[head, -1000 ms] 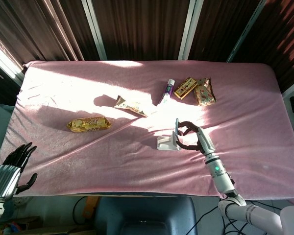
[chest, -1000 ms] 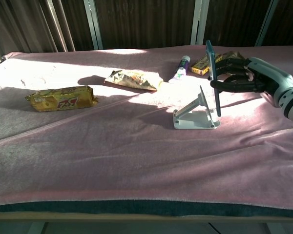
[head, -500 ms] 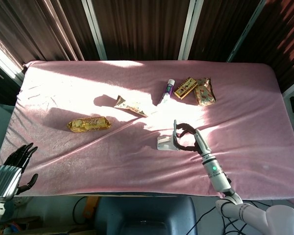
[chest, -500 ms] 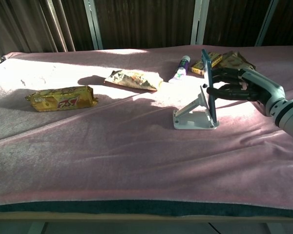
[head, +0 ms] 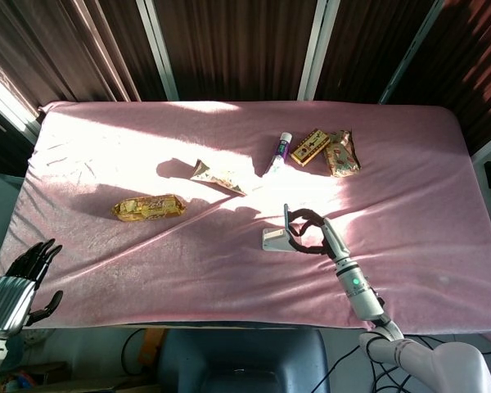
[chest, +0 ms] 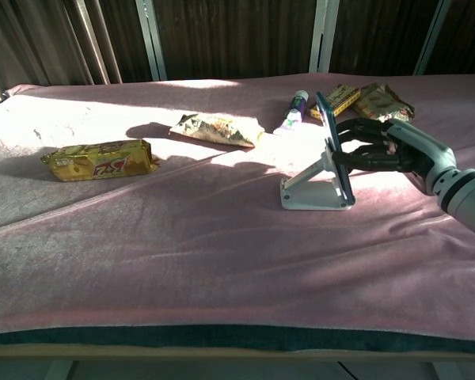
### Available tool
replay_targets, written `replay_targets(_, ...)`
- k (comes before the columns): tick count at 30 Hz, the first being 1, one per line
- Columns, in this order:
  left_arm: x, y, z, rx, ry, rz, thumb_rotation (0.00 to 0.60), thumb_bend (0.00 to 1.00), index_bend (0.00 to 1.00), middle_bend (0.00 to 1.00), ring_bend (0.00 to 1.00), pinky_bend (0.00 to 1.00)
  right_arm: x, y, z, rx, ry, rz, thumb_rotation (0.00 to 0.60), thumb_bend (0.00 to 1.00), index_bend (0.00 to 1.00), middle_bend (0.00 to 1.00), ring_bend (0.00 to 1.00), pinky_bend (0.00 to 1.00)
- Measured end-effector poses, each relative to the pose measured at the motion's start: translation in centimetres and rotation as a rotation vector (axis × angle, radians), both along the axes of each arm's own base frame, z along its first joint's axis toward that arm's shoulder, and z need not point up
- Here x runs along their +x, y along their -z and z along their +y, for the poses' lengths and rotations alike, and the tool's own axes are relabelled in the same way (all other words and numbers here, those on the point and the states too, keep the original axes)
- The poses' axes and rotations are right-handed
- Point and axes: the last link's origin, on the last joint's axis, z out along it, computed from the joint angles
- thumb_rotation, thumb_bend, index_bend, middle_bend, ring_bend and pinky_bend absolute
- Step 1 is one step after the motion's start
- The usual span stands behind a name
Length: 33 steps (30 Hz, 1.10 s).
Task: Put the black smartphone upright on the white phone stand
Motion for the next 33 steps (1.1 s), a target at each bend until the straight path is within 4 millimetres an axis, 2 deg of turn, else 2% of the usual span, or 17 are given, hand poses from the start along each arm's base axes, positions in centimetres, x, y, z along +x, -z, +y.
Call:
replay_targets(3, 0.0, 0.0, 0.0, -0.001, 0.0, -0.001, 0.6, 0.36, 0.0, 0.01, 0.02, 0.16, -0.1, 0.0, 0.0, -0.007, -0.006, 0.008, 0.6, 0.36, 0.91, 0.71, 0.5, 0.33)
replay_targets(5, 0.0, 0.0, 0.0, -0.001, -0.001, -0.001, 0.6, 0.36, 0.0, 0.01, 0.02, 0.16, -0.1, 0.0, 0.1, -0.005, -0.01, 0.011, 0.6, 0.35, 0.75, 0.68, 0.44, 0.32)
replay_targets(9, 0.0, 0.0, 0.0, -0.001, 0.001, -0.003, 0.6, 0.36, 0.0, 0.01, 0.02, 0.16, -0.2, 0.0, 0.2, 0.001, -0.016, 0.012, 0.6, 0.32, 0.41, 0.48, 0.27, 0.22)
replay_targets(13, 0.0, -0.1, 0.0, -0.002, 0.001, -0.005, 0.6, 0.36, 0.0, 0.01, 0.02, 0.16, -0.3, 0.0, 0.2, 0.01, -0.021, 0.021, 0.6, 0.26, 0.13, 0.33, 0.15, 0.03)
replay_targets(15, 0.0, -0.1, 0.0, -0.002, 0.002, -0.005, 0.6, 0.36, 0.0, 0.01, 0.02, 0.16, -0.4, -0.1, 0.2, 0.018, -0.024, 0.027, 0.6, 0.23, 0.03, 0.27, 0.1, 0.0)
replay_targets(18, 0.0, -0.1, 0.0, -0.002, 0.003, -0.005, 0.6, 0.36, 0.0, 0.01, 0.02, 0.16, -0.5, -0.3, 0.2, 0.021, -0.028, 0.031, 0.6, 0.21, 0.0, 0.21, 0.06, 0.0)
replay_targets(26, 0.0, -0.1, 0.0, -0.002, 0.002, -0.005, 0.6, 0.36, 0.0, 0.01, 0.02, 0.16, -0.6, -1.5, 0.3, 0.015, -0.043, 0.039, 0.6, 0.17, 0.0, 0.08, 0.0, 0.0)
replay_targets(33, -0.1, -0.3, 0.0, 0.003, -0.001, -0.008, 0.6, 0.36, 0.0, 0.01, 0.02, 0.16, -1.5, -4.2, 1.8, -0.036, -0.106, 0.159, 0.6, 0.16, 0.0, 0.01, 0.0, 0.0)
